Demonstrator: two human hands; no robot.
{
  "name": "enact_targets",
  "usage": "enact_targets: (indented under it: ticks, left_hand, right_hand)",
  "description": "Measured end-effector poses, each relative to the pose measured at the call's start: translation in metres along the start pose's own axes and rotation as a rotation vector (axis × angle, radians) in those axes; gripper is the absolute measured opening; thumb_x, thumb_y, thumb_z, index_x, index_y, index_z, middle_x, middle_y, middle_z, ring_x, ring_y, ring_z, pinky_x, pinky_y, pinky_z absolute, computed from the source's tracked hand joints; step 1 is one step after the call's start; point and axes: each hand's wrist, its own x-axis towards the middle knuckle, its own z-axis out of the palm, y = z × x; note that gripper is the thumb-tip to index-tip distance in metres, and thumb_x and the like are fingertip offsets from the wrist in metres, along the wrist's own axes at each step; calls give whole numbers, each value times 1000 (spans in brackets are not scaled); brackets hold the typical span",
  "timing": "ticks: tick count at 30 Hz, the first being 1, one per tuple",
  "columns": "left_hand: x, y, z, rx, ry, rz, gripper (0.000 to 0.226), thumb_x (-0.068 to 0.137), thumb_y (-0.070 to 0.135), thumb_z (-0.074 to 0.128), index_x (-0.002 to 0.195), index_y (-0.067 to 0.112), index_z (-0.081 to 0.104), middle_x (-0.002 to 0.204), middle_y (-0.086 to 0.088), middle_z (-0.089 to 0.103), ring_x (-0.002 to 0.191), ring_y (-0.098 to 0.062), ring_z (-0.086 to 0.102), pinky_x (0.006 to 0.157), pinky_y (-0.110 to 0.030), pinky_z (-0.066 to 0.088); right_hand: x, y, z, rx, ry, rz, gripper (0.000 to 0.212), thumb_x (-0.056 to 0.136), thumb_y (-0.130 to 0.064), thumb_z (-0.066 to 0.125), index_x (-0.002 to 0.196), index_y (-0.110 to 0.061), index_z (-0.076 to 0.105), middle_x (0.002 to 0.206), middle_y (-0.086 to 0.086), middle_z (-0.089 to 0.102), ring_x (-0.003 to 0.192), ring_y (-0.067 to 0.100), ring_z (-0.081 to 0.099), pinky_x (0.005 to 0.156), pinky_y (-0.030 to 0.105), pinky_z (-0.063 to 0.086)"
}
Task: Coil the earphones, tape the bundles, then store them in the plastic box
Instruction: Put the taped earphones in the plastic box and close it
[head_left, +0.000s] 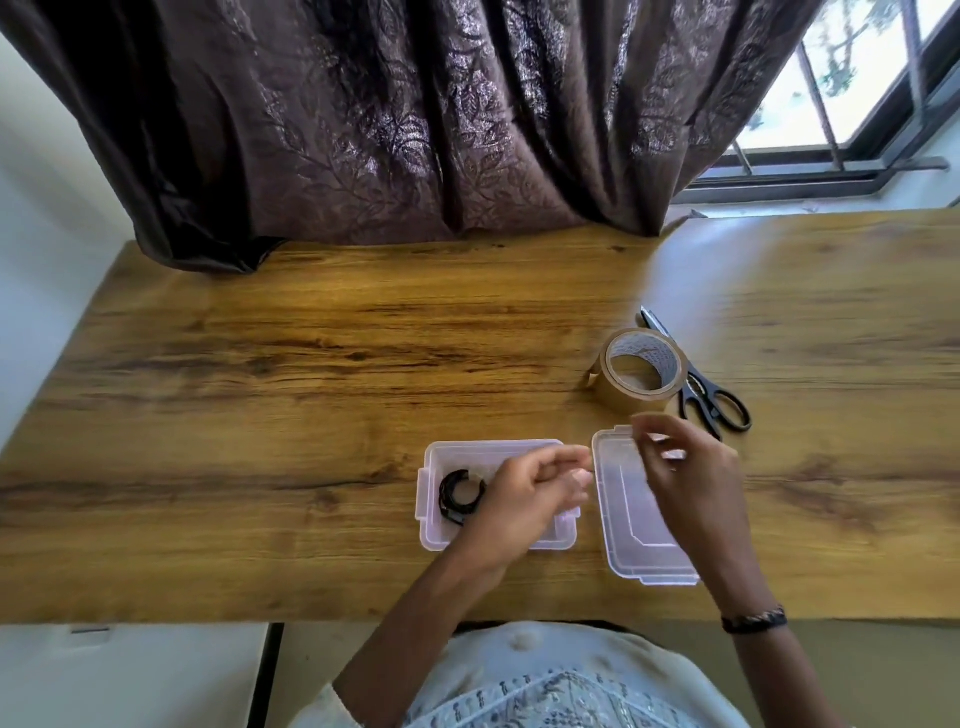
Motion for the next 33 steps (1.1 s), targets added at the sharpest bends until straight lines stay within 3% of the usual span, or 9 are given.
enact_targets:
  ticks: [2,5,9,13,17,22,25,28,33]
  left_hand:
    - [-1,2,19,49,-133,-66,31,97,18,53,128,15,54,120,5,60,104,-8,63,88,-16,49]
    - [4,-6,40,124,-197,-116,38,97,22,53,134,14,51,126,-1,55,115,-9,53,96,-15,43]
    - [11,-14,58,184,-165,-197,44,95,31,55,137,22,46,138,2,44,116,-1,38,76,-5,35]
    - [13,-17,63,187,-120,-231,44,95,32,56,137,21,46,143,-2,41,117,-3,35,92,-17,31]
    - [12,-15,62,185,-102,-225,39,96,30,54,134,21,49,142,-1,42,113,-3,35,89,-17,29]
    - [4,-10,59,138,-99,-215,35,94,33,56,129,28,52,142,1,44,121,-2,35,94,-22,32]
    - [-6,0,55,46,-71,-154,39,94,29,56,132,29,48,142,3,41,132,-7,36,108,-29,34]
    - [-16,12,41,-70,4,-89,41,94,28,56,134,31,45,140,9,42,130,-8,41,109,-33,37]
    - [-22,19,-4,-321,193,-24,29,98,26,46,122,19,59,124,0,65,114,-11,61,97,-28,49]
  right_hand:
    - [-3,21,-8,-60,21,73,13,90,-16,65,101,-17,73,95,0,74,76,15,67,68,35,56]
    - [-14,47,-13,-151,-9,119,21,88,-15,66,108,-8,70,104,9,72,88,25,67,77,41,54]
    - [-23,65,-16,-194,-40,206,27,88,-13,66,114,-6,66,110,12,67,95,28,64,82,40,53]
    - [-26,69,-13,-114,-78,264,27,89,-14,65,115,-9,65,108,10,69,93,23,65,82,39,54]
    - [-26,67,-14,-7,-77,295,27,89,-13,66,116,-8,65,109,9,69,91,17,62,78,25,46]
    - [-21,74,-21,120,-57,373,30,87,-16,69,117,-10,66,108,8,69,98,22,65,85,32,51]
    - [-14,66,-36,391,-64,429,31,86,-14,70,117,-12,66,110,9,68,103,27,66,79,29,57]
    - [-7,30,-52,586,-162,340,29,86,-17,69,115,-18,65,114,7,65,95,24,68,67,21,58]
    - [-7,-43,-49,593,-289,-78,23,89,-19,65,111,-24,67,102,-7,74,89,11,70,70,24,57]
